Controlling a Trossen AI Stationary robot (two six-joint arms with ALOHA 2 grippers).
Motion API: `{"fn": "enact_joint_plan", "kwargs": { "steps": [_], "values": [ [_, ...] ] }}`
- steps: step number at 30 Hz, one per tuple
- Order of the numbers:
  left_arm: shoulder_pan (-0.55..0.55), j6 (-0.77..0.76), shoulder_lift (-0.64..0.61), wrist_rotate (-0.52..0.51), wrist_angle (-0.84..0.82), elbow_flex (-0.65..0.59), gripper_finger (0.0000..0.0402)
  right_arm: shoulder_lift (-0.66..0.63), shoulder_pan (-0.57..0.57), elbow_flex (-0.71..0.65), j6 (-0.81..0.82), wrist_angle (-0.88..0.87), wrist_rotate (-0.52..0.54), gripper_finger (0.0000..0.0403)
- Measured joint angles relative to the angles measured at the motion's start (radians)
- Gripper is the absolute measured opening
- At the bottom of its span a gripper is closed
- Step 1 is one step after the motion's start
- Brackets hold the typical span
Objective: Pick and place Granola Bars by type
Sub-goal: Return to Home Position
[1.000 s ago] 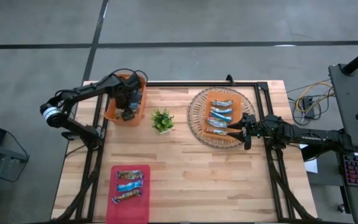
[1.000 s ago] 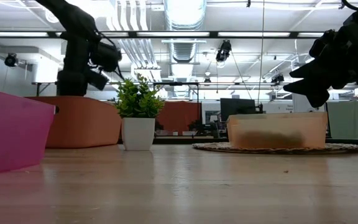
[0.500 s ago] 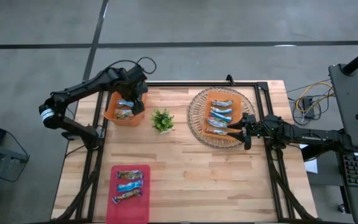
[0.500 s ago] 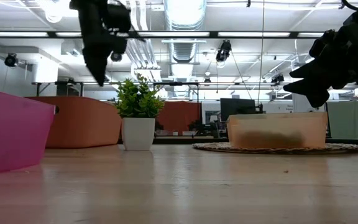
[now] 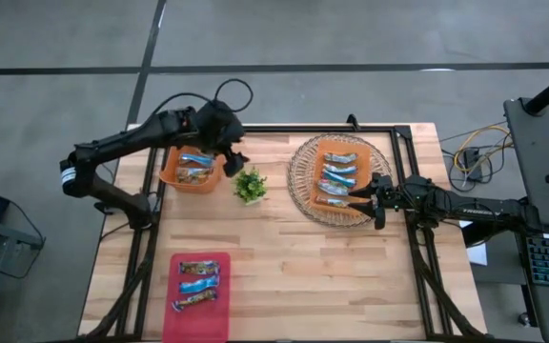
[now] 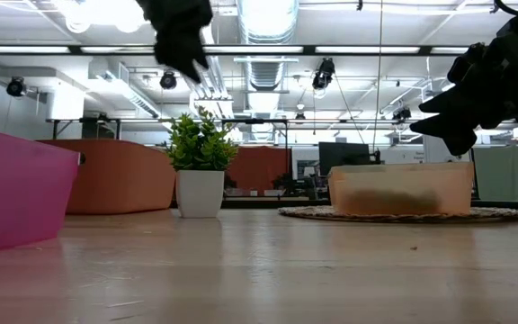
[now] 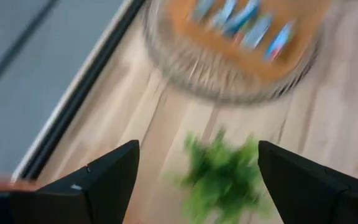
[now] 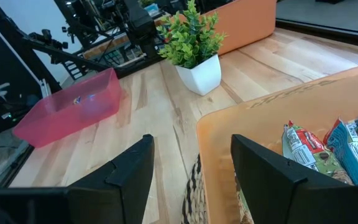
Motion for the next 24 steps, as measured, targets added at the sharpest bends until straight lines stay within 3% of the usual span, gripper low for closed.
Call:
{"fn": "enact_joint_plan", "kwargs": {
  "steps": [8, 17, 24],
  "values": [
    [-0.169, -0.014, -0.16, 0.001, 0.362, -0.149, 0.0306, 0.0, 0.0, 0.0, 0.0, 0.0, 0.0, 0.0203],
    [-0.284, 0.001, -0.429, 0.002, 0.651, -0.497, 0.0306, 0.0, 0.0, 0.0, 0.0, 0.0, 0.0, 0.0203],
    [-0.294, -0.126, -0.653, 0.056, 0.91, -0.788, 0.0307, 0.0, 0.0, 0.0, 0.0, 0.0, 0.0, 0.0203]
  ]
}}
